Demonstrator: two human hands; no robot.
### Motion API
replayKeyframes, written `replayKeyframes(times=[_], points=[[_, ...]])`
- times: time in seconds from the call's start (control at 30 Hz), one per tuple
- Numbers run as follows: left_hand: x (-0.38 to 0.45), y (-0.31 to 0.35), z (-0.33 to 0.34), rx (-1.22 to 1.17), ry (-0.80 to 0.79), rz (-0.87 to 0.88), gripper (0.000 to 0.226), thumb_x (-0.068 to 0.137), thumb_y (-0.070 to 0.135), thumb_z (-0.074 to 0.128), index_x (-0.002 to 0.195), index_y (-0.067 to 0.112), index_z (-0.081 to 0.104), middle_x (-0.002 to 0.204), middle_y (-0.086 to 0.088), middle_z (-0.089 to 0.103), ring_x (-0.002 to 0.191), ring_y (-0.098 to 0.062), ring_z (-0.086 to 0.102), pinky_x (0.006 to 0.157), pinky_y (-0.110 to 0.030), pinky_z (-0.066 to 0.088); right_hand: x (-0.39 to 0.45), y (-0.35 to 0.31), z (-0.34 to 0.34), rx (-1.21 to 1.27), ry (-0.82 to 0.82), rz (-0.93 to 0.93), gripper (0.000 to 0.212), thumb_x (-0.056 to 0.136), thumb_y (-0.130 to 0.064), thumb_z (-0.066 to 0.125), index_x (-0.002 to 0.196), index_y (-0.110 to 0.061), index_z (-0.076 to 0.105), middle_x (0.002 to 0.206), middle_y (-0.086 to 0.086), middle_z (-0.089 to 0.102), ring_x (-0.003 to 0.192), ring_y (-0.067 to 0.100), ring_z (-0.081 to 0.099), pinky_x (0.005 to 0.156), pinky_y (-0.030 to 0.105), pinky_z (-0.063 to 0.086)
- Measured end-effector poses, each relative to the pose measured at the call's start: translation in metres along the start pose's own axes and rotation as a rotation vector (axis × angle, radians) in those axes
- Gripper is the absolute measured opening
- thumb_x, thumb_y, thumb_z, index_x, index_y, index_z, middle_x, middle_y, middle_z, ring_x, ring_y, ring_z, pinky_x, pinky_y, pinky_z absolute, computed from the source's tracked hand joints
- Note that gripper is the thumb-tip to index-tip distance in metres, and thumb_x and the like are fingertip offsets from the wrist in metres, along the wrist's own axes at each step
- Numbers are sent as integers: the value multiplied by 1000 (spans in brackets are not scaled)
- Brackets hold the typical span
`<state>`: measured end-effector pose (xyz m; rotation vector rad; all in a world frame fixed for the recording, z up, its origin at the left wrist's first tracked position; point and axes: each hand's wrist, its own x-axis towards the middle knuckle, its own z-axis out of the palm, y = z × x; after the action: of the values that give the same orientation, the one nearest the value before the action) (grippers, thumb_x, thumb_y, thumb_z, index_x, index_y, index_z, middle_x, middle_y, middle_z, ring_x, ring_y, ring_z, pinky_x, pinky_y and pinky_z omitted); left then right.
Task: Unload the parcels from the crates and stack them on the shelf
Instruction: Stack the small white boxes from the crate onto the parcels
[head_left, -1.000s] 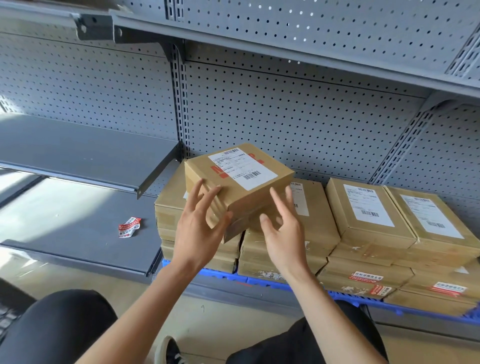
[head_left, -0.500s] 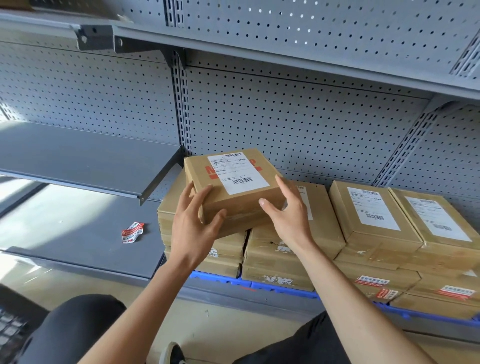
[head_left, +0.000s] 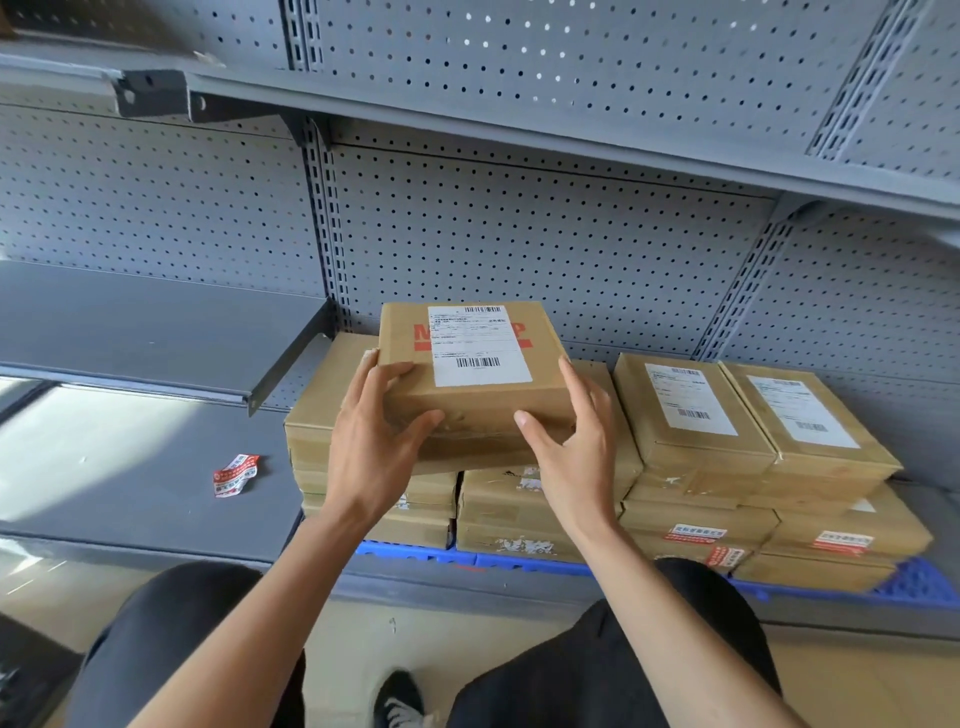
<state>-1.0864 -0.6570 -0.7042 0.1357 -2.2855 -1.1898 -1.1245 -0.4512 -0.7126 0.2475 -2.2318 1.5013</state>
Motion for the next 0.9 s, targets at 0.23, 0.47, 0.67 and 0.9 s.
replayKeyframes(times=[0.23,0.47,0.67,0.9], points=[[-3,20,15,-35,-35,71,55,83,30,83,130,27,56,158,9,39,130,-6,47,96,-26,41,-1,0,-46,43,36,16,62,87,-25,78,142,-37,52,140,-18,55,134,-2,45,115,28,36],[-10,44,40,-46,-124,133,54,83,29,83,130,30,56,158,8,40,135,-10,46,103,-26,38,-9,12,-101,42,31,18,62,88,-22,78,144,-31,52,140,-20,53,134,2,47,114,39,41],[-20,64,64,-108,-201,175,53,82,29,84,126,36,54,154,12,44,126,-11,55,103,-38,46,-13,14,-148,-15,-114,33,65,89,-18,76,147,-31,49,164,-17,22,146,-13,14,124,27,17],[-19,87,102,-151,-274,256,54,84,25,81,132,29,56,157,9,42,130,4,45,102,-28,41,-17,37,-181,-85,-6,41,56,89,-16,75,142,-26,57,162,-19,24,143,-13,25,116,43,38]])
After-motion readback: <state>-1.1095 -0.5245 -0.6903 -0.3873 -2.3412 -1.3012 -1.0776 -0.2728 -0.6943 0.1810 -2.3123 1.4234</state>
